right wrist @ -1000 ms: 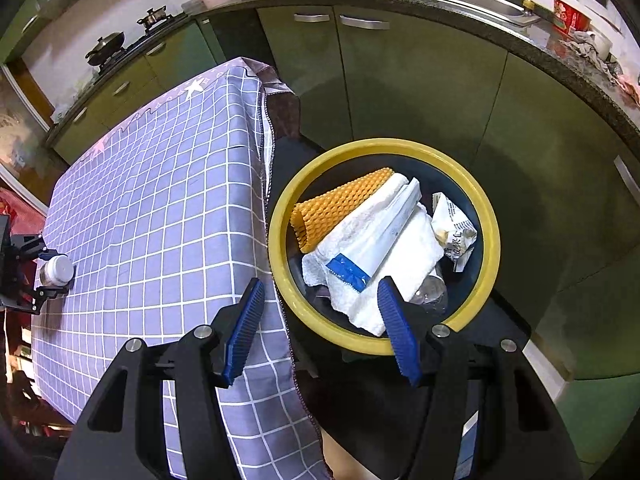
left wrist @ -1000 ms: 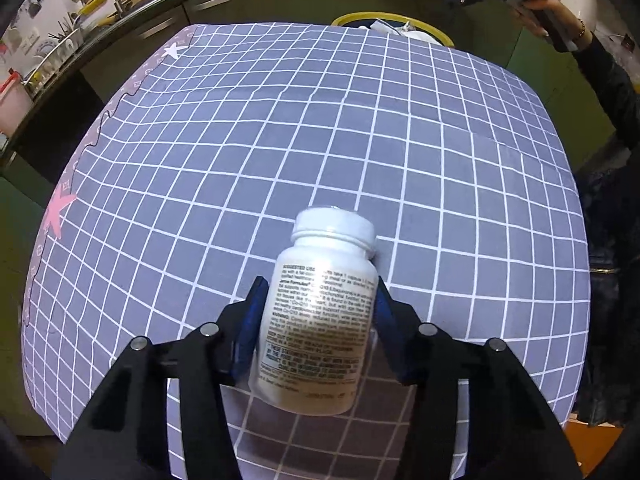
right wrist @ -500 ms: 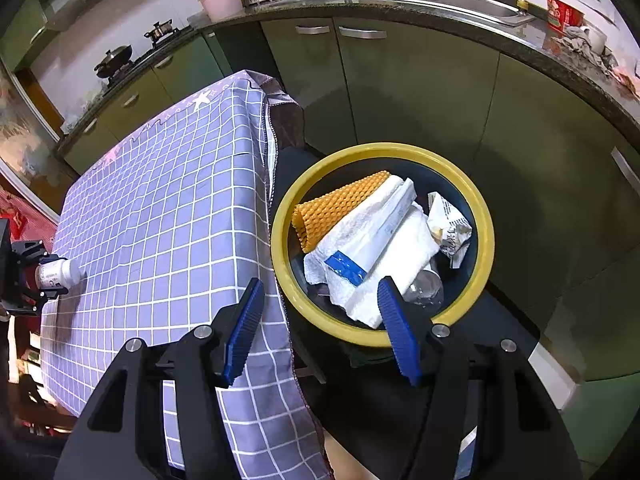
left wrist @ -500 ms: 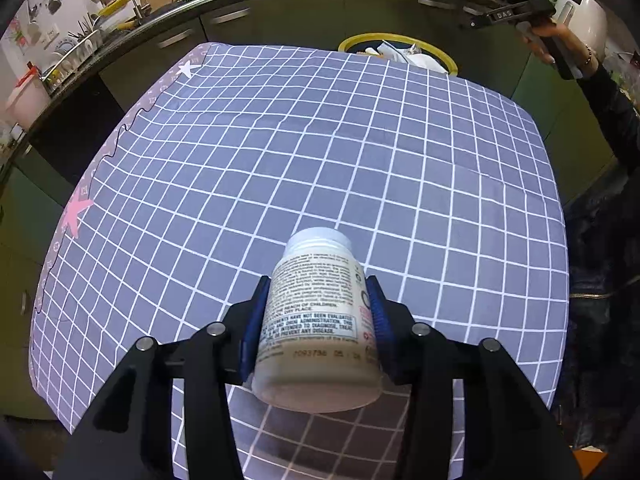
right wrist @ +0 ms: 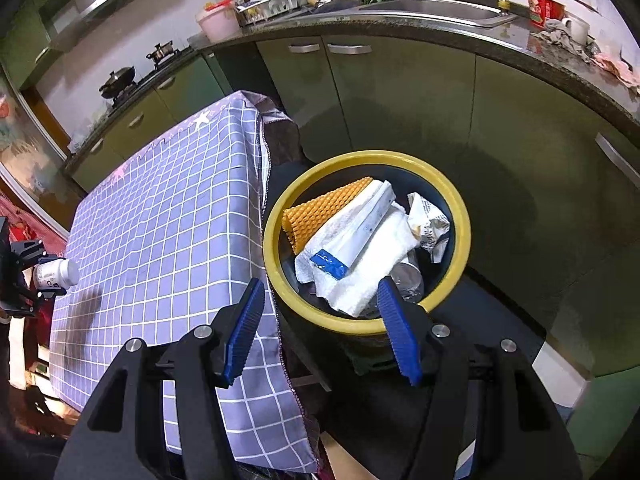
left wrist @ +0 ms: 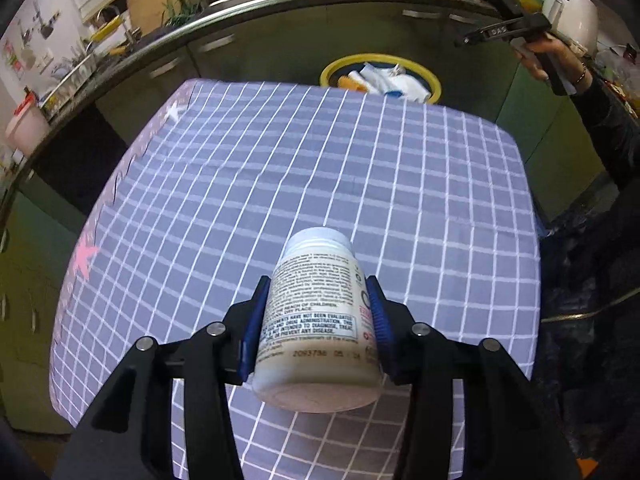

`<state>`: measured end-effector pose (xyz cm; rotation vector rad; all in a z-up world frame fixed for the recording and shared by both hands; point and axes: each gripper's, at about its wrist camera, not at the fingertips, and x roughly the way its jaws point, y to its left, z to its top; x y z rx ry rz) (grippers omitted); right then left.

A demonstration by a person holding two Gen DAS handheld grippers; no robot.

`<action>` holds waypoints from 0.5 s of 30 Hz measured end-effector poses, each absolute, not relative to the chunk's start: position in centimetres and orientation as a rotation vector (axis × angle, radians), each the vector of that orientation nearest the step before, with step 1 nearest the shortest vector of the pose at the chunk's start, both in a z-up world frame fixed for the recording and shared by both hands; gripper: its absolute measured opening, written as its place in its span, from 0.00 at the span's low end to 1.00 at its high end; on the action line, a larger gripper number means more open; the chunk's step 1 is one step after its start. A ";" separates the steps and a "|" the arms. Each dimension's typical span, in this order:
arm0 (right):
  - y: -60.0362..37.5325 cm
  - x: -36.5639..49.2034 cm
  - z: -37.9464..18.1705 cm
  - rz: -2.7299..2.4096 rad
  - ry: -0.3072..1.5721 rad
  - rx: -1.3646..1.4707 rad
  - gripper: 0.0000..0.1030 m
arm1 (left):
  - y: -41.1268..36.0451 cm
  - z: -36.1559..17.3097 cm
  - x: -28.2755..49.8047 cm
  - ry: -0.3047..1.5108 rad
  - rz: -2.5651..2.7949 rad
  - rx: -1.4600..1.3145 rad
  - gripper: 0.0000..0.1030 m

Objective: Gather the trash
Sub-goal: 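Grasp the white pill bottle with the left gripper and lift it, then carry the pill bottle over the bin and open the left gripper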

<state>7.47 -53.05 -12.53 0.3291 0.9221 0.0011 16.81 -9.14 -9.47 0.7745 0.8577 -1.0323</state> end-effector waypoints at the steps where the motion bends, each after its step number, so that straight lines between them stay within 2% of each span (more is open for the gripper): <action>1: -53.3 7.3 -12.5 -0.001 0.919 0.333 0.57 | -9.8 -9.1 16.7 0.849 -1.039 0.779 0.44; 9: -56.7 4.4 -12.9 -0.047 0.888 0.384 0.57 | -16.8 -6.2 16.1 0.787 -1.135 0.795 0.44; 15: -60.4 1.1 -14.1 -0.106 0.867 0.444 0.57 | -25.2 -5.0 16.0 0.738 -1.245 0.824 0.44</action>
